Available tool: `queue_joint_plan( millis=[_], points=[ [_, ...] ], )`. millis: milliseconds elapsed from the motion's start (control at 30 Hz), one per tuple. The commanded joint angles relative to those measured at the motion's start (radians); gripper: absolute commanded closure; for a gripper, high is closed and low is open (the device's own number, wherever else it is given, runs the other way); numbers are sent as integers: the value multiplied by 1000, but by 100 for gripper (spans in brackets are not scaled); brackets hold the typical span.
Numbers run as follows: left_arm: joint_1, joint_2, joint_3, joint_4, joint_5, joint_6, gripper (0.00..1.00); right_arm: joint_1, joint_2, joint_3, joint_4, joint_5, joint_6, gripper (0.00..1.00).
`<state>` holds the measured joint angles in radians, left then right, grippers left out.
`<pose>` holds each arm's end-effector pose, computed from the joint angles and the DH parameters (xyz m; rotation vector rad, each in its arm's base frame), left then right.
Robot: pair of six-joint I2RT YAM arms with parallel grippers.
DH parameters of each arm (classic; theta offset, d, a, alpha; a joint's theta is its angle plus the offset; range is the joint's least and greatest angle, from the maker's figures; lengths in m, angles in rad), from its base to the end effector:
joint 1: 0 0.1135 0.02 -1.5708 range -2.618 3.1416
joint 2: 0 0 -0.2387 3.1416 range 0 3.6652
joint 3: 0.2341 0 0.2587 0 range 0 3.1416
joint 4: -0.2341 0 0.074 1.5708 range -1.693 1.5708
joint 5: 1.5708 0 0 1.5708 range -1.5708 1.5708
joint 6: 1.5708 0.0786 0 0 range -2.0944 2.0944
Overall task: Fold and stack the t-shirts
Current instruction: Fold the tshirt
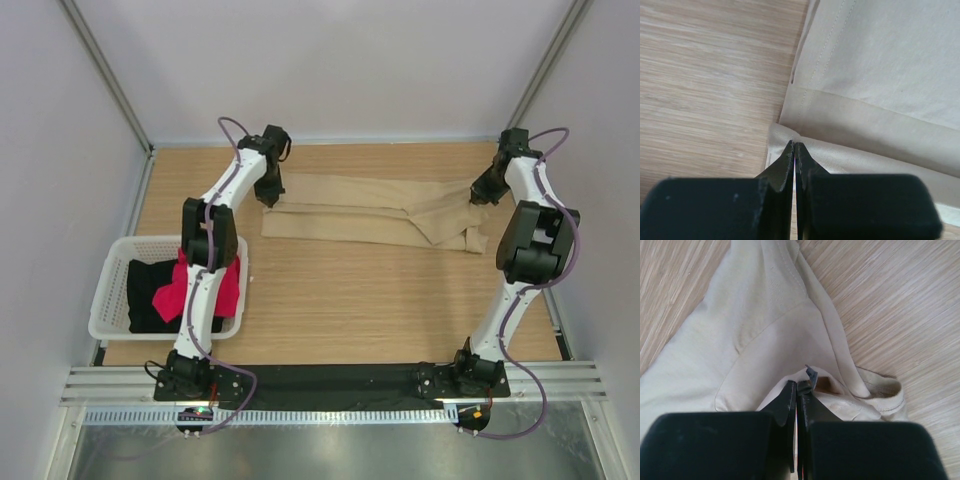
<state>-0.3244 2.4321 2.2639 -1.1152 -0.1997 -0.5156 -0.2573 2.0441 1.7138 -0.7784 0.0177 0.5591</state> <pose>0.4808 -0.1452 0.1412 -0.3074 2.7808 0.0908 0.4390 -0.1170 0.1645 1.0695 2.4587 0.0713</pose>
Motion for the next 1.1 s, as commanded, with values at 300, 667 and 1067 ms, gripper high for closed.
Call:
queue_joint_plan(
  millis=[300,667,1067],
  points=[
    [28,27,105,52,-6,-24,64,1,44,52,54,-64,42,93],
    [2,-211,-128,152,23,9,43,-8,96,237,-71,-18,-22,56],
    [-53,-212,-317,206,278,17,53,32,-149,23,-107,-97,-24,46]
  ],
)
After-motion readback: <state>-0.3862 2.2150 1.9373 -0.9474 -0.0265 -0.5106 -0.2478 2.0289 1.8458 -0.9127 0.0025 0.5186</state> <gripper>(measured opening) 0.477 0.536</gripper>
